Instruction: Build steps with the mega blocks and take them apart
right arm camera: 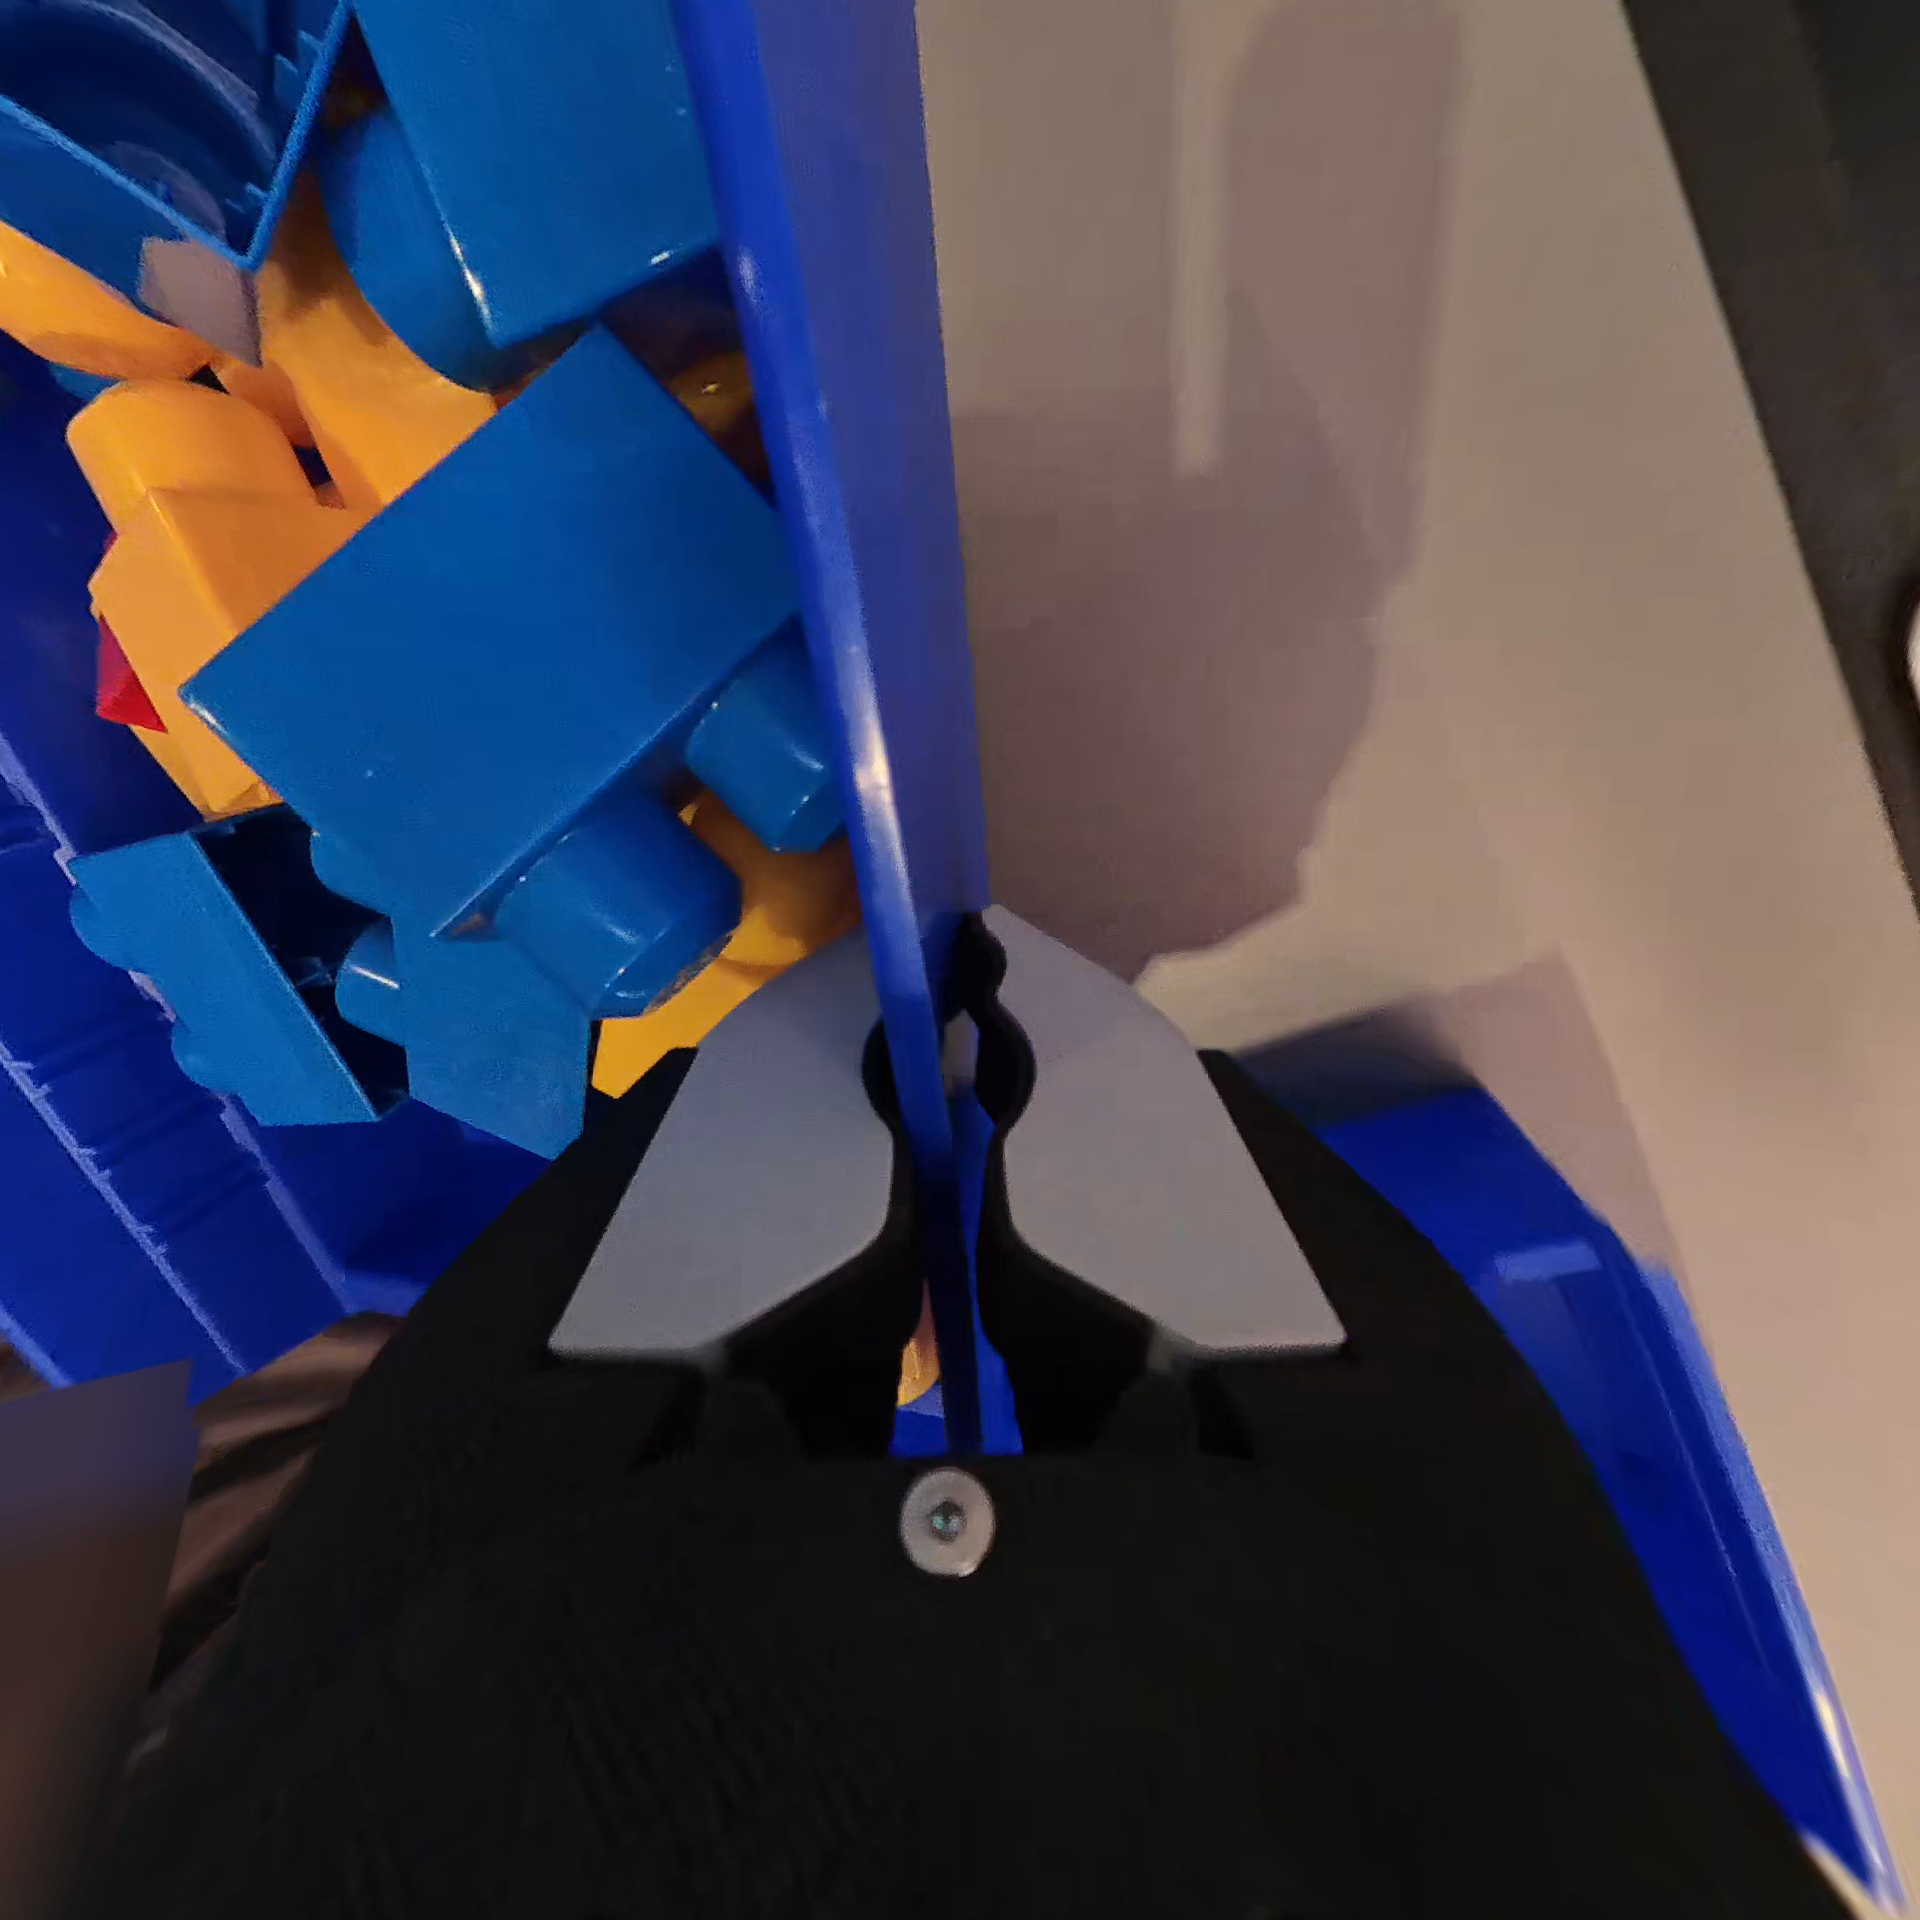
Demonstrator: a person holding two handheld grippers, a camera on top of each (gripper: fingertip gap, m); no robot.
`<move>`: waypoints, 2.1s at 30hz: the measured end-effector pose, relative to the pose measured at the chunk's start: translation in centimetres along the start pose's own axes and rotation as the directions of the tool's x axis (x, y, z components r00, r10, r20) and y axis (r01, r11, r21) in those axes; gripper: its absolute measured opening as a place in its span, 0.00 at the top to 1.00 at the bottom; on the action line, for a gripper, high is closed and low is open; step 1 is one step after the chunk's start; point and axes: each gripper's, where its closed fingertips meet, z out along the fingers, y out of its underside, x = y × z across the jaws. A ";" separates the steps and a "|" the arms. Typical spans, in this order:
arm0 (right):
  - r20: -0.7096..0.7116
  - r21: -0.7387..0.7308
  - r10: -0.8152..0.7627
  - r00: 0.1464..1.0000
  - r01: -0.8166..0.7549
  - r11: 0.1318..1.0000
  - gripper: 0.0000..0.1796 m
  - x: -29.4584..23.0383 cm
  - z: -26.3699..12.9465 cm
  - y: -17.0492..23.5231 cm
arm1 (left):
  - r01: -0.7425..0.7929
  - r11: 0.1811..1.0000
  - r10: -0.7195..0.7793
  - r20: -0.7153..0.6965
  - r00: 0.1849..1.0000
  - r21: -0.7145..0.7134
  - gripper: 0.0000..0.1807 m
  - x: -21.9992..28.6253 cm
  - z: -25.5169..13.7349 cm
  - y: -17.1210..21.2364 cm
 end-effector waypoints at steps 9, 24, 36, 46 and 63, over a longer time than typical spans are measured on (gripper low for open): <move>-0.009 -0.022 0.082 0.997 -0.082 0.996 0.96 0.8 10.2 -2.8 | 0.082 0.994 -0.081 0.009 0.997 -0.076 0.55 -3.9 0.6 1.9; -0.558 0.341 -0.099 0.824 0.337 0.878 0.82 1.4 -3.5 -2.9 | 0.497 0.779 -0.410 0.288 0.865 -0.383 0.57 -16.7 6.5 12.2; -0.530 0.453 0.069 0.845 0.214 0.865 0.81 7.7 -11.2 17.0 | 0.469 0.615 -0.289 0.372 0.882 -0.633 0.80 -16.0 10.1 16.2; -0.634 0.331 0.105 0.766 0.147 0.932 0.81 12.3 -11.3 27.8 | 0.264 0.680 -0.054 0.313 0.948 -0.684 0.91 -18.0 12.1 13.8; -0.628 0.312 0.157 0.762 0.061 0.948 0.81 14.4 -10.4 33.2 | 0.513 0.635 -0.376 0.348 0.858 -0.578 0.87 -15.9 11.3 14.1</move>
